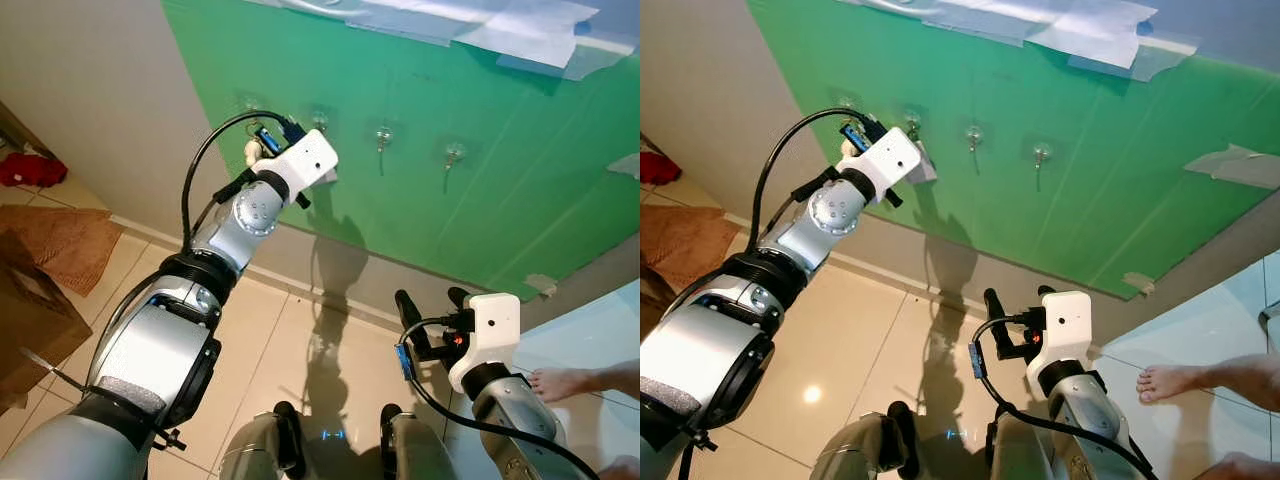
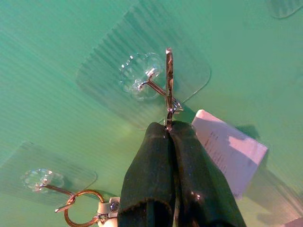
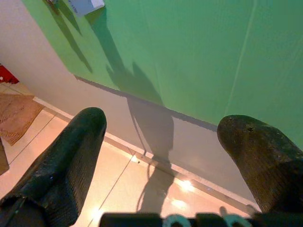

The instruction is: Hang keys on a hook

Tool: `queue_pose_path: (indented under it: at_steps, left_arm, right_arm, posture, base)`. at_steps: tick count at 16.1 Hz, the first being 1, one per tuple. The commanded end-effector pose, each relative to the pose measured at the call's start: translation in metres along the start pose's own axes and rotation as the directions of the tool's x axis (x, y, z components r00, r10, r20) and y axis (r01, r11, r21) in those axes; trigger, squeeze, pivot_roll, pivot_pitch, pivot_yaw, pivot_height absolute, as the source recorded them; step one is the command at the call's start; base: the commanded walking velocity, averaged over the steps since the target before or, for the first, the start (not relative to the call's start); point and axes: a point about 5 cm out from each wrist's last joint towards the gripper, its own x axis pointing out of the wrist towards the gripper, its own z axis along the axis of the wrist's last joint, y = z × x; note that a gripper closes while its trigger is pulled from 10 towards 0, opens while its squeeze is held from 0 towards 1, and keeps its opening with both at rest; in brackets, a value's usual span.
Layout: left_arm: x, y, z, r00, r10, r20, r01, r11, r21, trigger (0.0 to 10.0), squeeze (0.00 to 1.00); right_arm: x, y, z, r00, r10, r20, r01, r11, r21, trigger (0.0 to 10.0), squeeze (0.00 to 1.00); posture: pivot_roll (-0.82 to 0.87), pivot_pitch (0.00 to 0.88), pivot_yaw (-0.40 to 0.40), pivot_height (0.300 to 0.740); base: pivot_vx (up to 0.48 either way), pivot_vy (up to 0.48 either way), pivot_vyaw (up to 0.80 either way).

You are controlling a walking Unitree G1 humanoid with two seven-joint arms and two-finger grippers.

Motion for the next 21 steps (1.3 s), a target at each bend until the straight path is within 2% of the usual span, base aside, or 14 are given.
queue_pose_path:
  at_steps: [1, 5, 9, 10, 14, 16, 19, 20, 21]
  left_arm:
    - [0.002, -0.008, 0.007, 0.998, -0.049, 0.029, 0.047, 0.998, 0.038, 0.0, 0.00]
    - [0.000, -0.013, 0.002, 0.997, -0.073, 0.014, 0.072, 0.996, 0.058, 0.0, 0.00]
    - [-0.004, -0.023, -0.002, 0.992, -0.127, 0.018, 0.121, 0.973, 0.197, 0.0, 0.00]
    - [-0.005, -0.024, -0.003, 0.989, -0.149, 0.023, 0.137, 0.951, 0.279, 0.0, 0.00]
    - [-0.004, -0.017, -0.002, 0.990, -0.138, 0.032, 0.118, 0.930, 0.349, 0.0, 0.00]
    - [-0.003, -0.012, -0.001, 0.993, -0.113, 0.040, 0.091, 0.932, 0.352, 0.0, 0.00]
    - [-0.002, -0.007, 0.000, 0.996, -0.074, 0.039, 0.059, 0.951, 0.304, 0.0, 0.00]
    - [-0.001, -0.005, 0.000, 0.997, -0.060, 0.039, 0.046, 0.956, 0.288, 2.1, 0.00]
    - [-0.001, -0.003, 0.000, 0.998, -0.043, 0.036, 0.032, 0.962, 0.273, 5.6, 0.00]
  right_arm:
    - [-0.002, 0.000, -0.003, 1.000, -0.008, -0.016, 0.008, 1.000, 0.005, 10.0, 0.00]
    - [-0.002, 0.000, -0.004, 1.000, -0.007, -0.017, 0.007, 1.000, 0.007, 10.0, 0.00]
    - [-0.001, 0.000, -0.003, 1.000, -0.006, -0.016, 0.006, 1.000, 0.007, 10.0, 0.00]
    - [-0.001, 0.000, -0.003, 1.000, -0.005, -0.017, 0.005, 1.000, 0.006, 10.0, 0.00]
    - [-0.001, -0.001, -0.003, 1.000, -0.004, -0.016, 0.004, 1.000, 0.004, 10.0, 0.00]
    - [0.000, 0.000, -0.002, 1.000, -0.003, -0.015, 0.003, 1.000, 0.003, 10.0, 0.00]
    - [-0.001, 0.000, -0.003, 1.000, -0.001, -0.016, 0.001, 1.000, 0.003, 10.0, 0.00]
    - [-0.001, 0.000, -0.002, 1.000, -0.001, -0.016, 0.001, 1.000, 0.002, 10.0, 0.00]
    - [0.000, 0.000, -0.002, 1.000, -0.001, -0.016, 0.001, 1.000, 0.002, 10.0, 0.00]
  posture:
    - [-0.33, 0.232, 0.066, 0.740]
    - [-0.33, 0.232, 0.067, 0.740]
    - [-0.32, 0.233, 0.064, 0.740]
    - [-0.32, 0.233, 0.064, 0.740]
    - [-0.32, 0.231, 0.062, 0.740]
    - [-0.32, 0.231, 0.062, 0.740]
    - [-0.32, 0.230, 0.060, 0.740]
    - [-0.32, 0.230, 0.060, 0.740]
    - [-0.32, 0.230, 0.060, 0.740]
  base:
    - [0.000, 0.000, 0.00]
    - [0.000, 0.000, 0.00]
    - [0.000, 0.000, 0.00]
    - [0.000, 0.000, 0.00]
    - [0.000, 0.000, 0.00]
    - [0.000, 0.000, 0.00]
    - [0.000, 0.000, 0.00]
    - [0.000, 0.000, 0.00]
    - [0.000, 0.000, 0.00]
